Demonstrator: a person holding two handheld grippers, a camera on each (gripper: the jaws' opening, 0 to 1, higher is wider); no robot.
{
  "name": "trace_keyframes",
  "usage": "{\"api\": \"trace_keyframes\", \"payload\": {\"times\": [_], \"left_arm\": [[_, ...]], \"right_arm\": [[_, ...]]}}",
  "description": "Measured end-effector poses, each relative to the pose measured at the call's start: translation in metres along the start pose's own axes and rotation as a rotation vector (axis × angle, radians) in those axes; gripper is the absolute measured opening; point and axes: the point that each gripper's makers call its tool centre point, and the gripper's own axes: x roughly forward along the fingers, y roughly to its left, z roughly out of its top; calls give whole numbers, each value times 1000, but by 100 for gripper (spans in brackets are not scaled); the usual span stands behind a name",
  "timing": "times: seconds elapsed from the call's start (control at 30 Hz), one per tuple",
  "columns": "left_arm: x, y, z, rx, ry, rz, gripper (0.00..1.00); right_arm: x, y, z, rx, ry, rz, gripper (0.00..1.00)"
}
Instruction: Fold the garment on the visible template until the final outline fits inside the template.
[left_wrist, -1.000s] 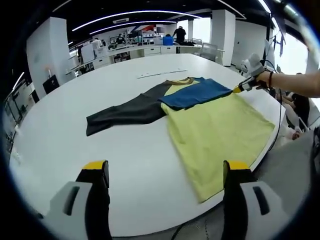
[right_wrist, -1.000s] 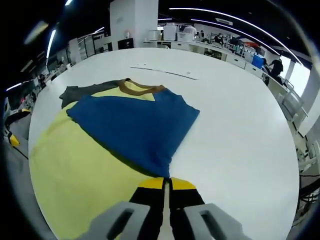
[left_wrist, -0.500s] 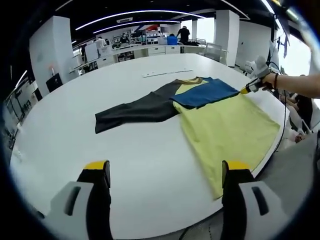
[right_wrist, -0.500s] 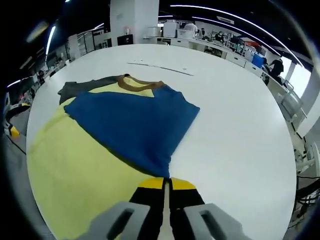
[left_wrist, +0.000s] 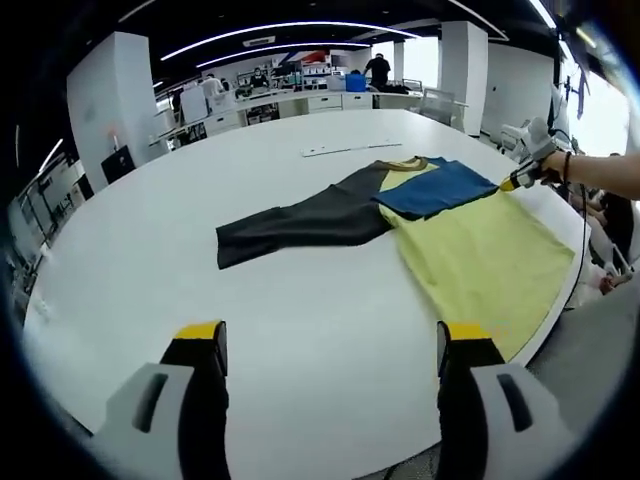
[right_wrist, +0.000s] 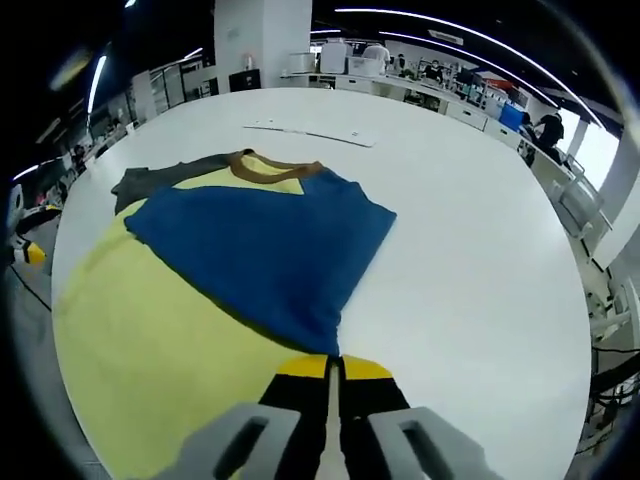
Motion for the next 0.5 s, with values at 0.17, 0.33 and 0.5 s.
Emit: {"api": "trace_keyframes", "payload": {"times": [0.17, 0.33, 0.5], "left_arm": [[6, 12, 7, -8, -14, 23, 79], [12, 26, 15, -47, -36, 54, 72], [19, 40, 24, -112, -59, 88, 66]], "right_arm": [[-4, 7, 10, 158, -71, 43, 12], [-14, 16, 22, 201, -125, 82, 44], [-27, 31, 34, 169, -177, 112, 63]]}}
